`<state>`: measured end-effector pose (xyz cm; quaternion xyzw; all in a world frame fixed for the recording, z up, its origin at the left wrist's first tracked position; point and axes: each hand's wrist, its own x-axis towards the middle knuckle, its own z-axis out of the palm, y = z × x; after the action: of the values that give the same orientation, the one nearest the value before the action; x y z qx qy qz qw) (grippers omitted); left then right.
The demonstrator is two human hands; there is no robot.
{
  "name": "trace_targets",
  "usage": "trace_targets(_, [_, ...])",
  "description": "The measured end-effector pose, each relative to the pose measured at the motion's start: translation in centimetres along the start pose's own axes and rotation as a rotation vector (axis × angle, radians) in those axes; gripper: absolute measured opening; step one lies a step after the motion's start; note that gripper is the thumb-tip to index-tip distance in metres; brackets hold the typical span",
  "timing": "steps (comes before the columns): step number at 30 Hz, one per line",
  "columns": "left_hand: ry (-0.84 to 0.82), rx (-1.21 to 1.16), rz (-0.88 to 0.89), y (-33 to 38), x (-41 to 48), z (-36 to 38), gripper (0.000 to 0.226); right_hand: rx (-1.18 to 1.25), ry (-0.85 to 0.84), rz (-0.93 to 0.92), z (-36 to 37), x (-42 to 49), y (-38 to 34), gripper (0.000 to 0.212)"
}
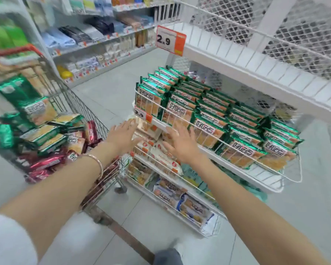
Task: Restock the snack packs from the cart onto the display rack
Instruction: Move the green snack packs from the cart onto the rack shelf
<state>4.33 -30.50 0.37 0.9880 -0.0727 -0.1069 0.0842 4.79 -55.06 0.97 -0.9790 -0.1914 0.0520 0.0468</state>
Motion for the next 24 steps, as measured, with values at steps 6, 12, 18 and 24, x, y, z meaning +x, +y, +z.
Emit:
trace_targets(6, [0.007,-0.111,-0.204,-9.9,-4.4,1.3,0.066,-0.032,-0.065,-0.141,2.7,5.0,-9.7,0.067])
trace_targets(12, [-0.009,-0.209,-0.432,-18.6,-5.8,3.9,0.058,0.018,-0.173,-0.280,5.5,10.6,-16.2,0.062])
trace_targets(18, [0.102,-0.505,-0.750,-27.5,-4.0,5.7,0.054,0.007,-0.241,-0.399,8.4,19.9,-20.9,0.062])
trace_targets(24, [0.132,-0.771,-1.153,-36.2,0.3,7.3,0.059,0.039,-0.305,-0.500,11.2,27.5,-25.4,0.059])
